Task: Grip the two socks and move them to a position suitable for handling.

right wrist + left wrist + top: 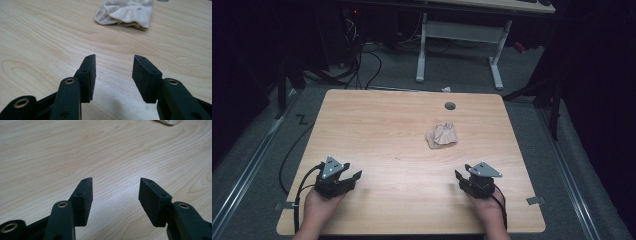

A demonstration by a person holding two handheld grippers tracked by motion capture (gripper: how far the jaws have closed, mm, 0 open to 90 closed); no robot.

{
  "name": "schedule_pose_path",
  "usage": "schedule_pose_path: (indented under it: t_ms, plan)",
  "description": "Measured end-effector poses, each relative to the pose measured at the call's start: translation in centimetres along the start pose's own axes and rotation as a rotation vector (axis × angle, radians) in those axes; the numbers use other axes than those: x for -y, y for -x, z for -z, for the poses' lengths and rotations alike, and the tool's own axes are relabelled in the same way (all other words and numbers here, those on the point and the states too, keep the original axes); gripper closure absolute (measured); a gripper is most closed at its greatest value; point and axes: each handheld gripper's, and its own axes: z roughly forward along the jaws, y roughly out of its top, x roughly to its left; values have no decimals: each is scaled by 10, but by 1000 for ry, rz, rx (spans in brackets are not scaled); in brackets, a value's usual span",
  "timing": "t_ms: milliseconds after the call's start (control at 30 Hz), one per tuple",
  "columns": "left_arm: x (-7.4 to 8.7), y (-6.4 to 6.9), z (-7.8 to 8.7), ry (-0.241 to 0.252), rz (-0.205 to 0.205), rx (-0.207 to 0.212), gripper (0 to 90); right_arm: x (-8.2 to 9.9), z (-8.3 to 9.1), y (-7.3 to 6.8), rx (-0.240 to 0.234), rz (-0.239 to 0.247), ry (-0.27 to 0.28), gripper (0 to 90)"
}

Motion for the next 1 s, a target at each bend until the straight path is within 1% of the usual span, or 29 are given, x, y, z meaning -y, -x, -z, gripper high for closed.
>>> schedule_pose_path:
  t_ms: [67, 167, 200, 267, 367, 433, 467, 567, 633, 700, 800, 1000]
  plan:
    - [-1, -1, 0, 1, 13, 9, 444, 2, 1, 1, -8, -18, 7, 547]
    - [-2, -1, -2, 10, 19, 16, 444, 7, 5, 2, -14, -1, 7, 547]
    - [-3, 0, -3, 13, 19, 18, 445, 8, 6, 3, -8, 1, 5, 544]
    - [-5, 1, -5, 28, 13, 20, 445, 9, 8, 5, -5, -4, 10, 538]
    - [-5, 3, -5, 31, 7, 19, 441, 10, 10, 7, -6, -10, 12, 536]
    - [-5, 4, -6, 29, -1, 15, 426, 10, 10, 7, -11, -16, 10, 519]
    - [-5, 4, -5, 23, -6, 13, 426, 10, 9, 7, -13, -22, 3, 515]
    - [-4, 3, -4, 26, -7, 8, 418, 7, 7, 5, -12, -5, 3, 517]
    - [-4, 3, -2, 31, -4, 8, 413, 6, 6, 3, -10, -6, 5, 519]
    - [-4, 3, -1, 33, -8, 0, 409, 5, 6, 1, -15, -4, 5, 523]
    - [-5, 3, 1, 46, -2, 0, 395, 4, 6, -1, -22, 6, 3, 527]
    - [-5, 5, 2, 48, -4, -7, 381, 3, 5, -4, -38, 9, -3, 527]
